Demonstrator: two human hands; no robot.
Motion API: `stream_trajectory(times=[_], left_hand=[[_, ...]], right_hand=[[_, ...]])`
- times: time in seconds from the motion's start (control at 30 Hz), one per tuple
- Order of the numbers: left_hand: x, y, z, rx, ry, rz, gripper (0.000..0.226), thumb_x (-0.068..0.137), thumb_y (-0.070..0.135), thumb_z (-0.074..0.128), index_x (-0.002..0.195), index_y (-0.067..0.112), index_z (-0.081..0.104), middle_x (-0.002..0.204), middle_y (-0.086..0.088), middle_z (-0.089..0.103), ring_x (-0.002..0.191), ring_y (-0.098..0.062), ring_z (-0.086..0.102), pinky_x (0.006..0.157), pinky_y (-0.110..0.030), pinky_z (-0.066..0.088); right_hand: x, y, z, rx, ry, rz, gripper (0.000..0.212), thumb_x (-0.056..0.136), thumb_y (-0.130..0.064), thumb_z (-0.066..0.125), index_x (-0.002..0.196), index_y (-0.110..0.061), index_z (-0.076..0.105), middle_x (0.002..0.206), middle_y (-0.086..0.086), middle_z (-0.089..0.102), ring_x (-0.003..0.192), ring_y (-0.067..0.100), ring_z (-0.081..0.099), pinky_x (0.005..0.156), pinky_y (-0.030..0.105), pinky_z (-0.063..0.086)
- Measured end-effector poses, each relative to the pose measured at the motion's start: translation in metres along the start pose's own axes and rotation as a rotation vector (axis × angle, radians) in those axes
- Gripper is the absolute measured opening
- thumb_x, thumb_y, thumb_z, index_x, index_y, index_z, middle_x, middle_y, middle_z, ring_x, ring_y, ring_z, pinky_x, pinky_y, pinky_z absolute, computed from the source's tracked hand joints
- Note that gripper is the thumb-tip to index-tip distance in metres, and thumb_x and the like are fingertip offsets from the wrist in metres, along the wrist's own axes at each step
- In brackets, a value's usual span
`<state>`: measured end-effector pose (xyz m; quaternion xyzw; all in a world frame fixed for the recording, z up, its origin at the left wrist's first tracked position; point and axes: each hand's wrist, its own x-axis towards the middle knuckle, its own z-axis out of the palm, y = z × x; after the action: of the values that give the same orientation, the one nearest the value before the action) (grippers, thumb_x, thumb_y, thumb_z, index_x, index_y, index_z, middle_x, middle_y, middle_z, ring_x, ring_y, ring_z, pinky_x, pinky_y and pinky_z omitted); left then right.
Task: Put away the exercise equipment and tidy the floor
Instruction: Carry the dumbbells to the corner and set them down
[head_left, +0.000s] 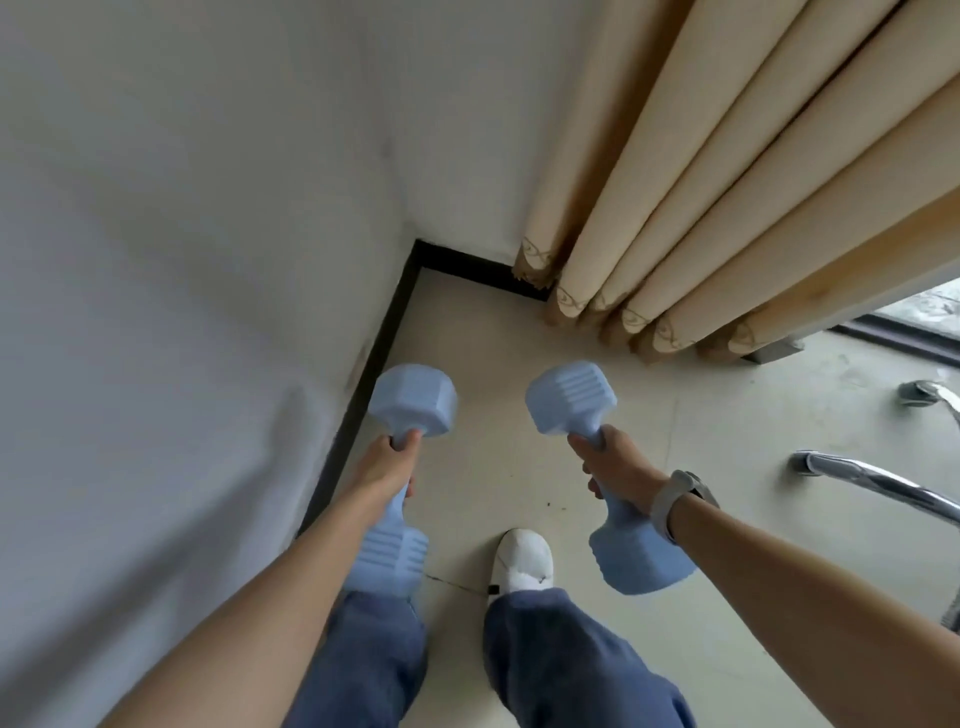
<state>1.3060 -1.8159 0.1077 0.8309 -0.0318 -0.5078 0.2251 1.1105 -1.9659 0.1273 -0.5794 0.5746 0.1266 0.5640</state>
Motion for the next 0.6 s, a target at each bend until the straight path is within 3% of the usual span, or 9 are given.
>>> stream_trajectory(times=[0.1,0.27,0.4,0.53,0.6], left_hand=[[0.086,-0.012,0.026,0.025,0.038,0.021,0.037,0.094,0.043,0.040,0.071,0.015,0.046,0.064,-0.009,0.055,0.076,-0.031,0.062,0.091,-0.044,0.051],[0.196,-0.015,0.063,0.082,0.070,0.077,0.044,0.094,0.045,0.038,0.098,0.004,0.055,0.060,-0.009,0.056,0.074,-0.029,0.062,0.080,-0.035,0.050],[0.248,-0.016,0.086,0.099,0.075,0.148,0.049,0.095,0.042,0.039,0.106,-0.003,0.055,0.061,-0.010,0.057,0.082,-0.035,0.067,0.086,-0.042,0.053],[0.274,-0.022,0.100,0.165,0.115,0.165,0.046,0.095,0.041,0.040,0.109,-0.001,0.054,0.093,-0.023,0.068,0.073,-0.033,0.066,0.078,-0.033,0.052],[0.282,-0.028,0.106,0.196,0.126,0.175,0.047,0.094,0.043,0.041,0.111,0.001,0.053,0.106,-0.022,0.066,0.082,-0.035,0.066,0.080,-0.032,0.052]], right_hand=[[0.079,0.027,0.030,0.034,0.032,-0.036,0.018,0.096,-0.019,0.042,0.085,-0.004,0.040,0.064,0.006,0.041,0.050,0.018,0.040,0.049,0.029,0.037],[0.188,0.061,0.062,0.085,0.094,-0.082,0.026,0.095,-0.017,0.043,0.070,-0.014,0.037,0.063,0.005,0.041,0.049,0.019,0.040,0.049,0.030,0.038],[0.244,0.074,0.072,0.114,0.131,-0.105,0.025,0.095,-0.018,0.044,0.071,-0.014,0.038,0.062,0.006,0.041,0.049,0.019,0.039,0.049,0.030,0.036],[0.272,0.081,0.073,0.090,0.150,-0.120,0.025,0.094,-0.019,0.043,0.070,-0.013,0.038,0.062,0.006,0.042,0.048,0.021,0.041,0.051,0.032,0.036],[0.279,0.084,0.074,0.079,0.145,-0.132,0.025,0.095,-0.018,0.043,0.071,-0.012,0.038,0.061,0.006,0.041,0.048,0.021,0.041,0.051,0.032,0.036]])
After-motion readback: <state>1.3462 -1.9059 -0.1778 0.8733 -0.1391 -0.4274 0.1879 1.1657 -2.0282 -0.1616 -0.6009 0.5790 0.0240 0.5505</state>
